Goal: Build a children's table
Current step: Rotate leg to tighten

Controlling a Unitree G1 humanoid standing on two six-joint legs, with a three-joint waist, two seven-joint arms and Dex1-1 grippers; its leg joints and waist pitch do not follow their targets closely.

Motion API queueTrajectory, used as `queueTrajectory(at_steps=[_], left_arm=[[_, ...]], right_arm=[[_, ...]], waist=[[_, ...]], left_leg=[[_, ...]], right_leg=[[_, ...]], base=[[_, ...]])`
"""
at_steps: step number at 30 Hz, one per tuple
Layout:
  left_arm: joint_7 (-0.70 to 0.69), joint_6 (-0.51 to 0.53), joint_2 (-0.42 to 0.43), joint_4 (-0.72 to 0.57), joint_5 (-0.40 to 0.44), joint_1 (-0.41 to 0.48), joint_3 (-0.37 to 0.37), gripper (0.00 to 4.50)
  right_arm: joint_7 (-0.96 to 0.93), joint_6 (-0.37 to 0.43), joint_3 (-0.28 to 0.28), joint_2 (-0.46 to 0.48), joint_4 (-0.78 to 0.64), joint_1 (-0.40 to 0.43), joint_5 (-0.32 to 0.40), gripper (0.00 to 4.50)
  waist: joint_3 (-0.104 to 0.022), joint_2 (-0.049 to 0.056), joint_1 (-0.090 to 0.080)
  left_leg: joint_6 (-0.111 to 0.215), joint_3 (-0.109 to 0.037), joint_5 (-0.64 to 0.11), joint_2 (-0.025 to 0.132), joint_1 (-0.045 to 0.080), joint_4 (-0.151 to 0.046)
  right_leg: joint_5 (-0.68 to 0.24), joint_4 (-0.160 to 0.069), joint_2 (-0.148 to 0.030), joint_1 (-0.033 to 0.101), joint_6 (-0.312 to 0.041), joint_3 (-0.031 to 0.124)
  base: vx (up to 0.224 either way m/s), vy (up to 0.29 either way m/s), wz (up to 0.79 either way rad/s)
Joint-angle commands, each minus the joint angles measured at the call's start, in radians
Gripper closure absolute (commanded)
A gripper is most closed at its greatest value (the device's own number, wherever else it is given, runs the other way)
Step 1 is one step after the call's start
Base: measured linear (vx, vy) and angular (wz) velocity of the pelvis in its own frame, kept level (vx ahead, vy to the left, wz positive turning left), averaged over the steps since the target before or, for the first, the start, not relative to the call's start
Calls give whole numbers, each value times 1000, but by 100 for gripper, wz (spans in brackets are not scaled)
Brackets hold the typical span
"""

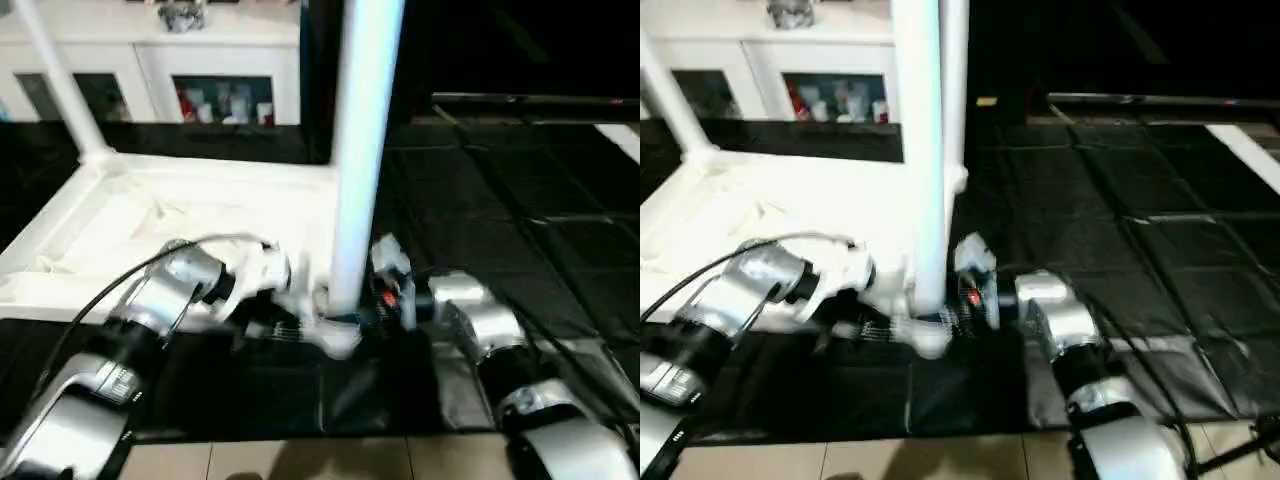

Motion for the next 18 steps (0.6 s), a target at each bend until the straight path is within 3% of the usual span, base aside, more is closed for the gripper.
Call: queueTrajectory(at_steps=[1, 2, 6, 7, 9, 12, 14, 18], left_arm=[[147, 52, -87, 36, -19, -38, 29, 450], [156, 56, -92, 39, -20, -41, 32, 450], [346, 117, -182, 89, -33, -91, 95, 450], [356, 119, -186, 91, -34, -93, 98, 450], [430, 140, -227, 100, -38, -108, 122, 450], [469, 144, -254, 106, -26, -117, 123, 450], [474, 134, -256, 106, -15, -117, 114, 450], [435, 110, -233, 92, -3, -100, 96, 450]], right_arm=[[-174, 69, -1, 91, 15, 20, -12, 239], [-188, 72, -4, 96, 16, 21, -12, 241], [-491, 119, -90, 196, 107, -28, 13, 241], [-506, 121, -96, 201, 113, -32, 16, 241], [-624, 101, -140, 243, 172, -70, 34, 241], [-684, 69, -143, 273, 199, -93, 20, 241], [-714, 63, -142, 283, 209, -101, 12, 241], [-690, 50, -144, 279, 189, -87, 8, 241]], waist=[[-53, 1, -7], [-51, 1, -14], [-51, 4, -41], [-54, 2, -48], [-59, 10, -59], [-61, 6, -64], [-62, 4, -65], [-62, 2, -60]], left_leg=[[1, -10, -294, 23, 6, -74], [-7, -13, -317, 21, 11, -74], [-16, -19, -343, 15, 5, -75], [-14, -21, -345, 14, 3, -74], [-4, -24, -328, 18, -6, -78], [10, -18, -301, 20, -6, -77], [18, -16, -291, 19, -5, -76], [31, -12, -278, 19, -5, -75]], right_leg=[[-552, -112, -71, 42, -100, 53], [-585, -118, -70, 37, -85, 49], [-610, -123, -68, 40, -66, 39], [-602, -124, -68, 45, -62, 36], [-535, -123, -69, 53, -78, 31], [-412, -113, -66, 48, -132, 39], [-391, -109, -67, 49, -151, 41], [-389, -109, -66, 49, -150, 44]], base=[[0, 0, 0], [0, 0, 0], [0, 0, 0], [0, 0, 0], [0, 0, 0], [0, 0, 0], [0, 0, 0], [0, 0, 0]])
